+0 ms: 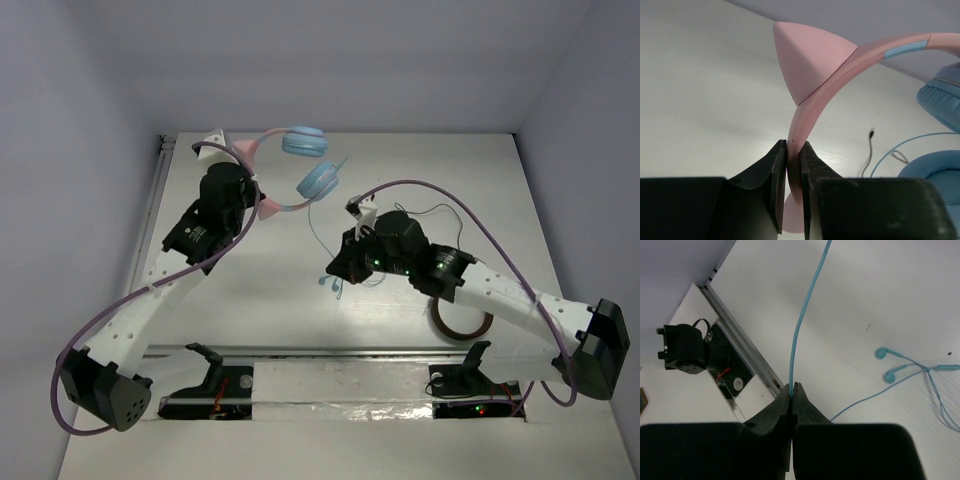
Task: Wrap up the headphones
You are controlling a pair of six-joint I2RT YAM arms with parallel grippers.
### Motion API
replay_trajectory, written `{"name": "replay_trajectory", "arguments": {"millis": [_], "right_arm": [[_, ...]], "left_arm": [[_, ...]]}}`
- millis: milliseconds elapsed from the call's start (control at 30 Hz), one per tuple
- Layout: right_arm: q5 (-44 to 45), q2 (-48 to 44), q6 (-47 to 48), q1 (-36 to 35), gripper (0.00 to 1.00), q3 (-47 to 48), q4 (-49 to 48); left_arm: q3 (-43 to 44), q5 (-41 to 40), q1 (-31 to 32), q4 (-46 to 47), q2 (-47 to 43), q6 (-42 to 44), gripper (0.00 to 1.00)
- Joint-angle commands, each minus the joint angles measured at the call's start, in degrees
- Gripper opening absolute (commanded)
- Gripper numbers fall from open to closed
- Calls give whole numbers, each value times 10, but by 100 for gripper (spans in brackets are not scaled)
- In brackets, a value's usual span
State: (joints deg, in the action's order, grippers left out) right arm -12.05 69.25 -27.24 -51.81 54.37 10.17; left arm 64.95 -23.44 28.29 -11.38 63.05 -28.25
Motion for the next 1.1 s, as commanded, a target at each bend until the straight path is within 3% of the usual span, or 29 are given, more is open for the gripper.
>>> {"name": "replay_trajectory", "arguments": {"millis": [0, 267, 467, 633, 933, 1067], "right_arm": [[73, -9, 29, -17, 0, 68, 92], [114, 46, 95, -17, 0, 187, 261], [144, 78, 124, -17, 0, 276, 340], [173, 105, 138, -17, 0, 335, 402], [213, 82, 124, -17, 0, 319, 463], [242, 55, 111, -17, 0, 298, 481]], "left_arm": [[2, -23, 10, 8, 4, 20, 0], [-30, 60, 73, -42, 44, 62, 0], [-50, 188, 73, -49, 45, 100, 0], [-54, 232, 73, -68, 44, 137, 0], [-51, 240, 66, -98, 21, 162, 0], [-40, 290, 55, -108, 13, 183, 0]]}}
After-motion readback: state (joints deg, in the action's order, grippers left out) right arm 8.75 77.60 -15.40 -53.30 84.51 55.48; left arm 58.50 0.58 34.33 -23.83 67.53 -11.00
